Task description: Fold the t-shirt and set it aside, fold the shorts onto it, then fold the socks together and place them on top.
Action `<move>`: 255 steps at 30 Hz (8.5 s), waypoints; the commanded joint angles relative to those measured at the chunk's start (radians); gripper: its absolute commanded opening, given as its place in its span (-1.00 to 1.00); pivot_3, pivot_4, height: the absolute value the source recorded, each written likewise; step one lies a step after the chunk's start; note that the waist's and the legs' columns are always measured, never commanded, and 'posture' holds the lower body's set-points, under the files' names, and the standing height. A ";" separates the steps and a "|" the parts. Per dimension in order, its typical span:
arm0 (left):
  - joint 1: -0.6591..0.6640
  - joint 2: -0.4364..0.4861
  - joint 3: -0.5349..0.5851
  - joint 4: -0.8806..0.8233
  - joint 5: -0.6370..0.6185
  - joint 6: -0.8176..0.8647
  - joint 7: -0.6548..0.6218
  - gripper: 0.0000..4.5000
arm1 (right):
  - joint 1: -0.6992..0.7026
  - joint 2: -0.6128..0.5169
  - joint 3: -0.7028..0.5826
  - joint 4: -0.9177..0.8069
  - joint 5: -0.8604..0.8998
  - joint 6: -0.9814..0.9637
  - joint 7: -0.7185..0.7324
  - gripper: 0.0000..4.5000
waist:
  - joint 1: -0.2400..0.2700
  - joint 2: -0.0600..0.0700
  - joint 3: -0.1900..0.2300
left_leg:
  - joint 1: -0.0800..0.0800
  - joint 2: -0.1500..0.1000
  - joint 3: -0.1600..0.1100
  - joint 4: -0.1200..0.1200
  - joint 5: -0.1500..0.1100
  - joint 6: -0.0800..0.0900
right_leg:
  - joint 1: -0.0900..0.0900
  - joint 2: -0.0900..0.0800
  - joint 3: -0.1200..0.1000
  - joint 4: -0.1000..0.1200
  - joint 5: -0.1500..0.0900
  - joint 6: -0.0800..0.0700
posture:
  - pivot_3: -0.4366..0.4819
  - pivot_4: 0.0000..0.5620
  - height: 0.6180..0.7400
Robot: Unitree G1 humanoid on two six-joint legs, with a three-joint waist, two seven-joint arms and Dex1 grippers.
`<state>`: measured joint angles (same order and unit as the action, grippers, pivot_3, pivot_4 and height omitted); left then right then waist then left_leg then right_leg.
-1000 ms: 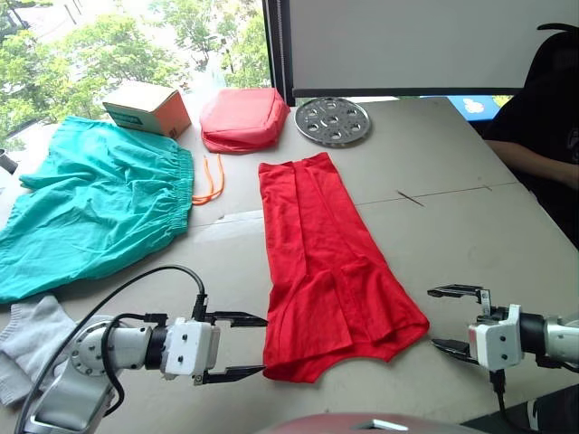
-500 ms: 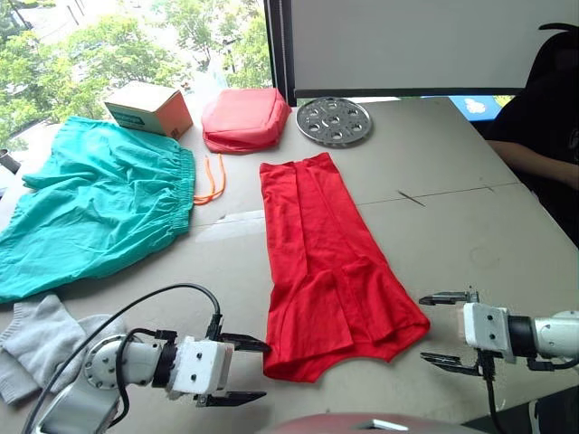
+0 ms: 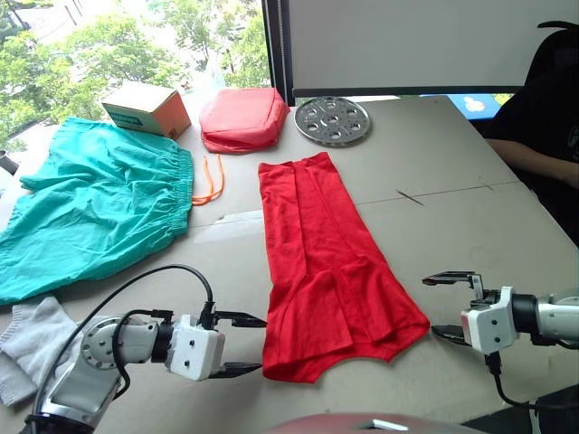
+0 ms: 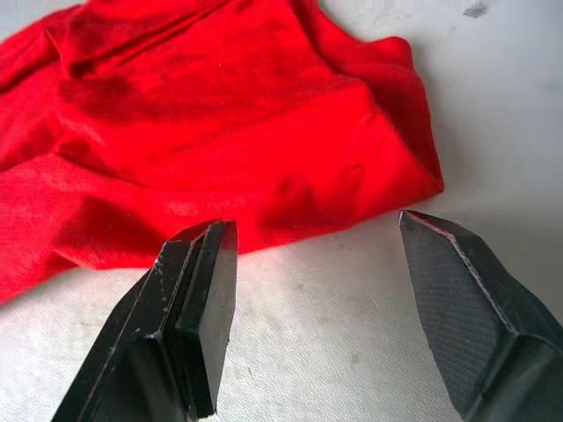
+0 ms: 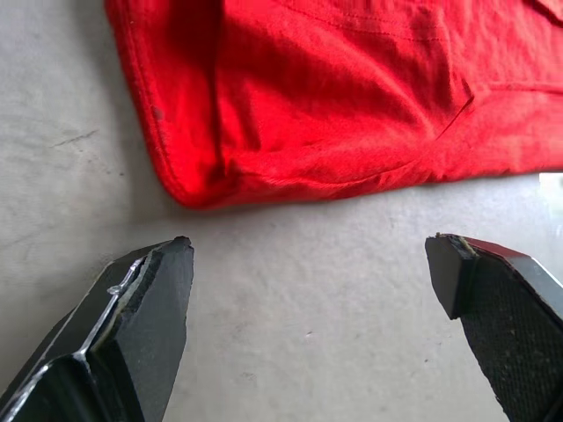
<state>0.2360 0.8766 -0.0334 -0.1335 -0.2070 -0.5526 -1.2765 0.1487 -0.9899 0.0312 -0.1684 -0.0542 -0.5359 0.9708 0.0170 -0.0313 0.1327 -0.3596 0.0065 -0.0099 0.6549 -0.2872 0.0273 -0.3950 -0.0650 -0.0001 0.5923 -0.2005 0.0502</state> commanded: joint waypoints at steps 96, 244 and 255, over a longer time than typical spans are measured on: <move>-0.131 0.077 0.244 -0.053 -0.876 1.146 0.202 -0.98 | -0.455 0.041 -0.044 -0.144 0.738 1.147 0.212 -0.99 | -0.001 0.000 0.007 | 0.006 0.002 0.004 0.001 -0.002 0.004 | -0.001 0.006 0.009 0.002 -0.003 0.005 | -0.05 -0.47 1.00; 0.301 -0.132 0.594 -0.458 -0.556 1.085 0.191 1.00 | -0.585 0.855 0.307 0.339 0.225 1.226 -0.437 0.65 | -0.064 0.001 0.005 | 0.004 0.004 -0.010 -0.007 0.002 -0.004 | -0.007 0.002 -0.002 0.000 0.000 -0.001 | -0.05 -0.47 1.00; 0.274 -0.150 0.580 -0.475 -0.564 1.092 0.249 1.00 | -0.518 0.790 0.289 0.309 0.121 1.184 -0.516 -0.97 | -0.058 0.002 -0.005 | 0.010 0.004 -0.008 -0.015 0.002 -0.004 | -0.006 0.000 -0.002 0.000 0.002 -0.006 | -0.05 -0.47 1.00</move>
<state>0.5126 0.7294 0.5403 -0.5767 -0.7509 0.5501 -1.0347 -0.4290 -0.1717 0.3318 0.0745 0.1137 0.5887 0.5030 -0.0408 -0.0290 0.1279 -0.3491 0.0102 -0.0171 0.6401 -0.2856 0.0229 -0.4008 -0.0655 -0.0023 0.5923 -0.1991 0.0445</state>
